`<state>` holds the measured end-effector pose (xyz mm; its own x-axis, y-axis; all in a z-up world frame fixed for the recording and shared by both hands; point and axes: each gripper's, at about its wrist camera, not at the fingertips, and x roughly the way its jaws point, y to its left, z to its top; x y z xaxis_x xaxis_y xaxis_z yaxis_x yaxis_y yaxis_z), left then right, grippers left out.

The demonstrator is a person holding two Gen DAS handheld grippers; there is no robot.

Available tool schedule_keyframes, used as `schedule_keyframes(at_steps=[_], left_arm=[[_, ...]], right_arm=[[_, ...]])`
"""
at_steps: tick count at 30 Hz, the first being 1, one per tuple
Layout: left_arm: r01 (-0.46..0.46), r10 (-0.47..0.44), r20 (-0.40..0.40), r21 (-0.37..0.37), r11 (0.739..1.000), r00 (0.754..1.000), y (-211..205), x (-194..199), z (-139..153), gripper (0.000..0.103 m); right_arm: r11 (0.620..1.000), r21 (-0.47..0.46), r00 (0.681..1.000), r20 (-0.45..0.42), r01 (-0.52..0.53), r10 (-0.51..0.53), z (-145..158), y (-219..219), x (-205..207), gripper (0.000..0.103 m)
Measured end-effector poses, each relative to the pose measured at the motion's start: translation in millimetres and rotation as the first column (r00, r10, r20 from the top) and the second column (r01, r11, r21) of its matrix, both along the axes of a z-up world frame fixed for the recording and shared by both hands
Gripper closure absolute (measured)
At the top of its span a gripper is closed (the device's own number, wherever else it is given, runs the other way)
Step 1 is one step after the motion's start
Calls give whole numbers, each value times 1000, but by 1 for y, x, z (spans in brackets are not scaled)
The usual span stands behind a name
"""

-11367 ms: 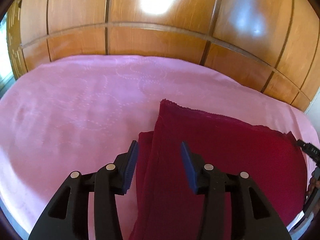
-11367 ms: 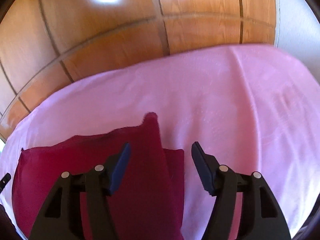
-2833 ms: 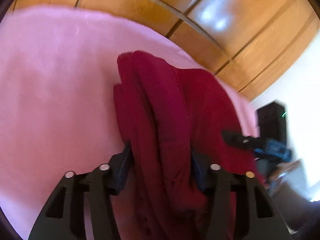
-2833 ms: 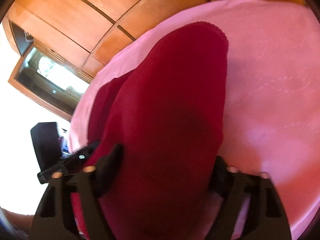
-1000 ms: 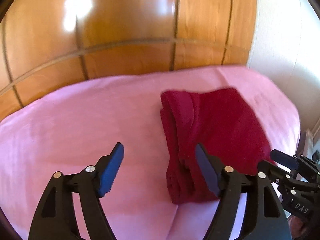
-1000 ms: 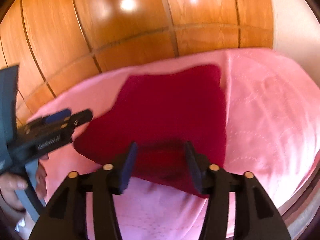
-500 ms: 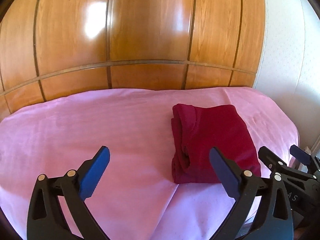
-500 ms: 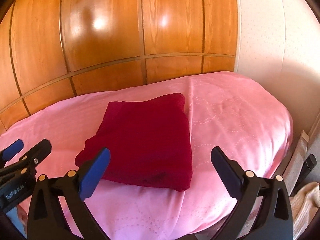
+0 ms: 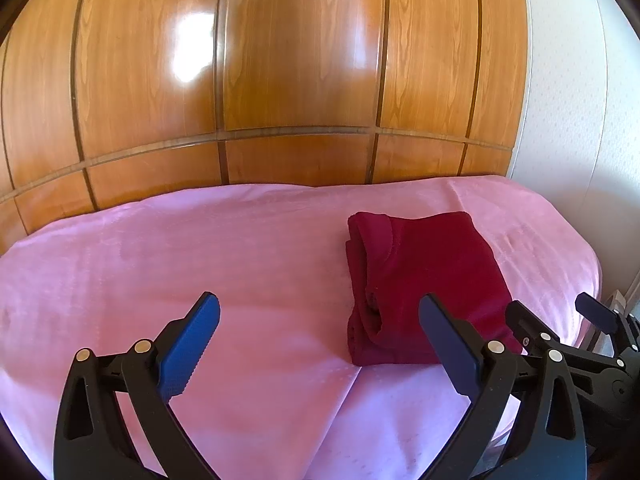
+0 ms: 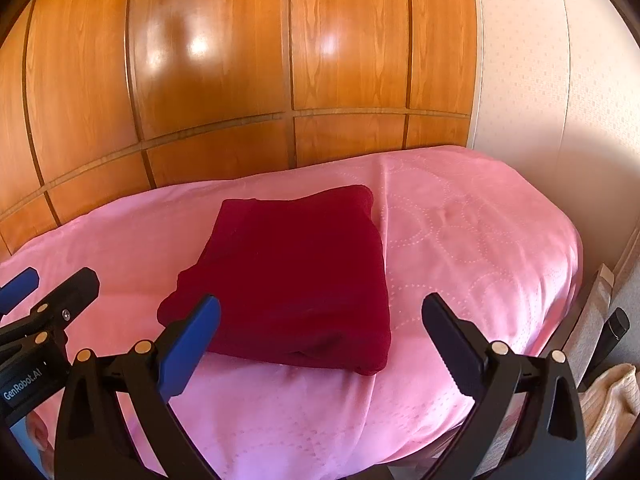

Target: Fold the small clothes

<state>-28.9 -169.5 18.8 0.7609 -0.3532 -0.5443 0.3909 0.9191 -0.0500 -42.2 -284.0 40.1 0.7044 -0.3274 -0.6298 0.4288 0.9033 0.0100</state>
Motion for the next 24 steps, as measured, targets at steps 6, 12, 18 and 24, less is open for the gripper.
schedule_keyframes(at_steps=[6,12,18,24], left_arm=[[7,-7,-8,9,1000,1000,-5,1,0,4],[10,-10,0,6,1000,1000,-5,-2,2,4],[0,0,6,2,1000,1000,-2,-2,3,4],[6,-6,9,4,1000,1000,-3,-2,4,4]], right_arm=[[1000,4,1000,10,12,-13,0,-6,-2,2],[1000,8,1000,15,17,-17,1,-7,-4,2],[1000,8,1000,14,22,-22,0,-7,-5,2],[1000,15,1000,9,26,-26,-3,-8,-3,2]])
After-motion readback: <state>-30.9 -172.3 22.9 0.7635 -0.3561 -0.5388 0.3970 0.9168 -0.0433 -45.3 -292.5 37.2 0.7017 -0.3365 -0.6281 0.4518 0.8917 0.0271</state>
